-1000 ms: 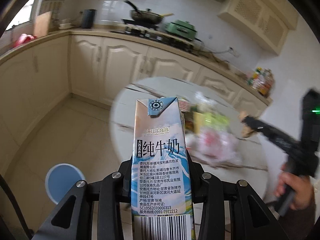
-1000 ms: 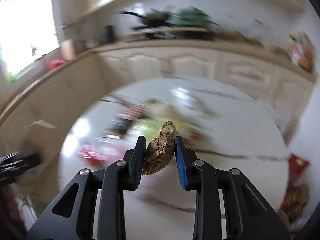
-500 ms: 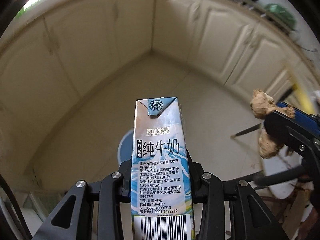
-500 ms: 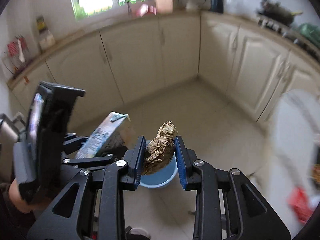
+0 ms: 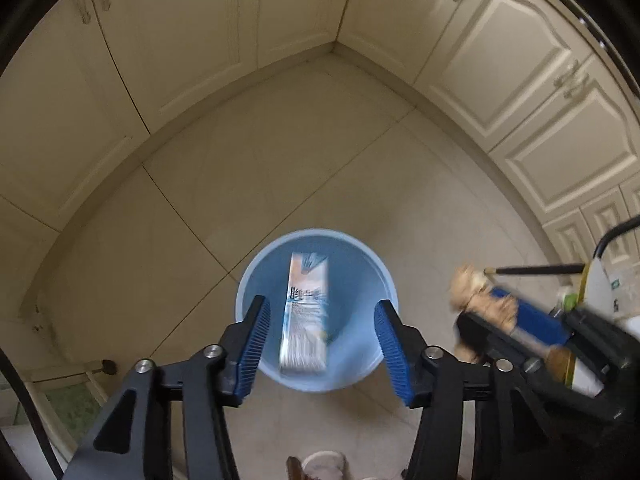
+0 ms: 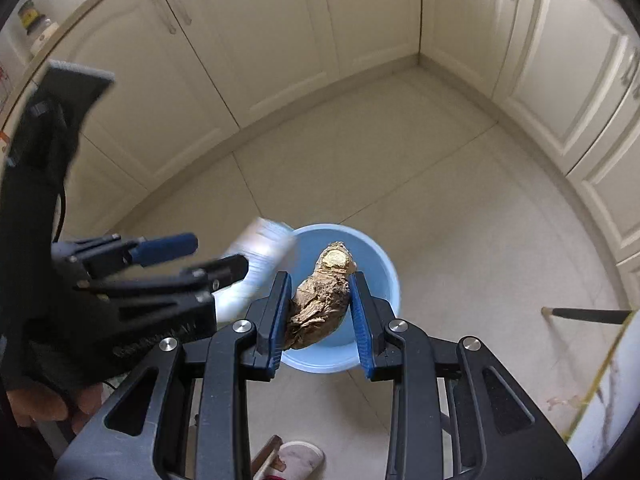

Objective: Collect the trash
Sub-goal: 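Open both tools over the blue bin, dropping carton and ginger, then move both tools back toward the table, then grasp the red wrapper with the left tool while the right tool grasps the plastic bag, then lift the red wrapper and plastic bag and carry them toward the bin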

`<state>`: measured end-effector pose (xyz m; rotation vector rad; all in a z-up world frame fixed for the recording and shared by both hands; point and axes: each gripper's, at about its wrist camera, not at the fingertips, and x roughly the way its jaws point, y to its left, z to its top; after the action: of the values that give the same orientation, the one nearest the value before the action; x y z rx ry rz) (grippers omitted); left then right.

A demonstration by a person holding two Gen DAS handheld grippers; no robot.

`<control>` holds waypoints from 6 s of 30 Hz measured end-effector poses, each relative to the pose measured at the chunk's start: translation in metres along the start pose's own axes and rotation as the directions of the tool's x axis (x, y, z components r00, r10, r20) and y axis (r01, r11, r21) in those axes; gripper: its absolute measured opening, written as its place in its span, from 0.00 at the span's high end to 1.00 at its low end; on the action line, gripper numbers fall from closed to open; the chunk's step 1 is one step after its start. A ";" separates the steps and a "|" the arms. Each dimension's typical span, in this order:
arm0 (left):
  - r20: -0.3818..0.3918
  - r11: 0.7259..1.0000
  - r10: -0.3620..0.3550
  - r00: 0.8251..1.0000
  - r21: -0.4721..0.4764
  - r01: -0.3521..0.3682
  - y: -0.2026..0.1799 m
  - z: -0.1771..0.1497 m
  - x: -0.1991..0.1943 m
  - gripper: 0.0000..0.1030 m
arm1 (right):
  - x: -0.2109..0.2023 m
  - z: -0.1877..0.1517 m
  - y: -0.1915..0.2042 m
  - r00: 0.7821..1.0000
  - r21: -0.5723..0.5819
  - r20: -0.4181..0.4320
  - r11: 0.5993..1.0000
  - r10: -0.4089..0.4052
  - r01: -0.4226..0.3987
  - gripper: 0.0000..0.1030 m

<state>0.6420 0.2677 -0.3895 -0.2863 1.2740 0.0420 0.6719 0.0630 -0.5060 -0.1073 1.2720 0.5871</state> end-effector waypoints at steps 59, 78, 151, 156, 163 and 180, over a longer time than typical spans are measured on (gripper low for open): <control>0.927 0.980 0.000 0.375 0.074 -0.184 -0.241 -0.525 -0.402 0.01 | -0.586 -0.270 0.099 0.442 0.206 0.823 0.913 -0.356 0.352 0.00; 0.689 0.933 -0.192 0.699 0.348 -0.087 -0.324 -0.380 -0.328 0.01 | -0.565 -0.285 -0.059 0.521 0.428 0.669 0.848 -0.530 0.313 0.00; 0.241 0.868 -0.355 0.903 0.443 0.223 -0.362 -0.225 -0.141 0.37 | -0.407 -0.282 -0.206 0.831 0.506 0.424 0.855 -0.360 0.112 0.68; 0.218 0.858 -0.362 0.906 0.457 0.233 -0.353 -0.235 -0.155 0.37 | -0.415 -0.289 -0.197 0.810 0.503 0.439 0.853 -0.388 0.137 0.70; 0.269 0.829 -0.290 0.918 0.550 0.101 -0.351 -0.238 -0.154 0.36 | -0.424 -0.295 -0.192 0.802 0.505 0.449 0.852 -0.394 0.136 0.70; 0.244 0.789 -0.343 0.907 0.598 0.138 -0.363 -0.230 -0.144 0.90 | -0.419 -0.303 -0.197 0.810 0.555 0.430 0.824 -0.399 0.112 0.49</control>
<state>0.4524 -0.1175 -0.2456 0.0817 0.8379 -0.4952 0.4309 -0.3717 -0.2624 0.3030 0.8022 0.0023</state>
